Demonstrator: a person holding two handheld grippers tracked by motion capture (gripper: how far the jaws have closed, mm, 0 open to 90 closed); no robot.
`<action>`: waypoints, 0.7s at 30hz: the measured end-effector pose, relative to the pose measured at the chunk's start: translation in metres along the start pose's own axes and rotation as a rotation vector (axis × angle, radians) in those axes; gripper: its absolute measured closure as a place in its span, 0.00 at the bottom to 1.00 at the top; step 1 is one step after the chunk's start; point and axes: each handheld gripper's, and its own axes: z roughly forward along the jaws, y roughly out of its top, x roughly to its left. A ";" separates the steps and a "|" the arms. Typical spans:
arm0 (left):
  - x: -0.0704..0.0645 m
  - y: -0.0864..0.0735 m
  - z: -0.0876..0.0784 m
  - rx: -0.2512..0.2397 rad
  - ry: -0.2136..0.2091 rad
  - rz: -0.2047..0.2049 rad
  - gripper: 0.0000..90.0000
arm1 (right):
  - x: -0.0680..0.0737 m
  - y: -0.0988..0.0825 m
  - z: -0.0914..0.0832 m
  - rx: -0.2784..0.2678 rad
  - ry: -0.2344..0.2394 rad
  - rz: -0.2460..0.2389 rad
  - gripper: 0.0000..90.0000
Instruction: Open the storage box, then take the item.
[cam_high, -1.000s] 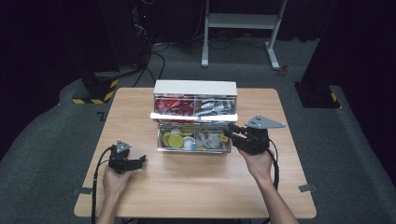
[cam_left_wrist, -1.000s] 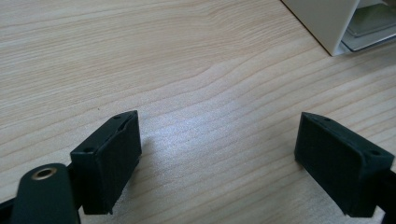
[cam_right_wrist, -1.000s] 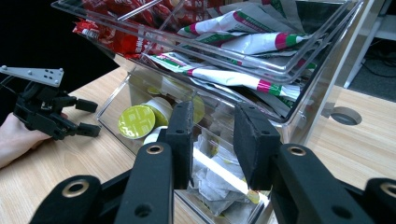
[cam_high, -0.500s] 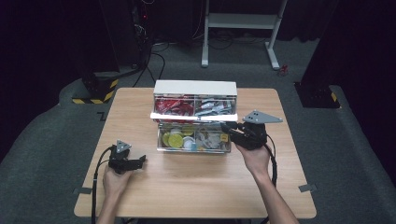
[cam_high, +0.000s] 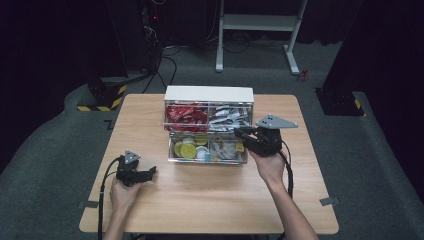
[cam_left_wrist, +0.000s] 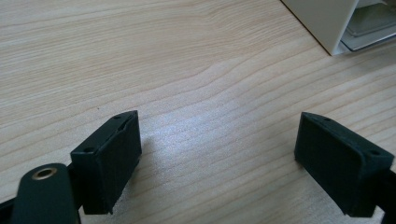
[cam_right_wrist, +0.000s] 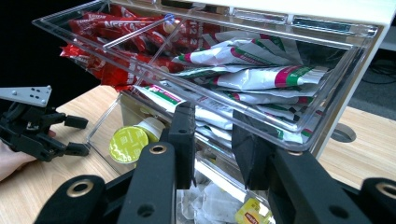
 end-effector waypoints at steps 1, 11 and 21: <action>0.000 0.000 0.000 0.001 0.000 0.000 0.17 | 0.000 0.001 0.000 0.002 -0.002 0.001 0.77; 0.000 0.000 0.000 0.000 -0.001 -0.003 0.16 | -0.003 0.006 0.002 0.000 -0.015 0.005 0.75; 0.000 0.000 0.000 -0.002 -0.009 0.004 0.18 | -0.007 0.008 0.003 0.003 -0.024 0.025 0.74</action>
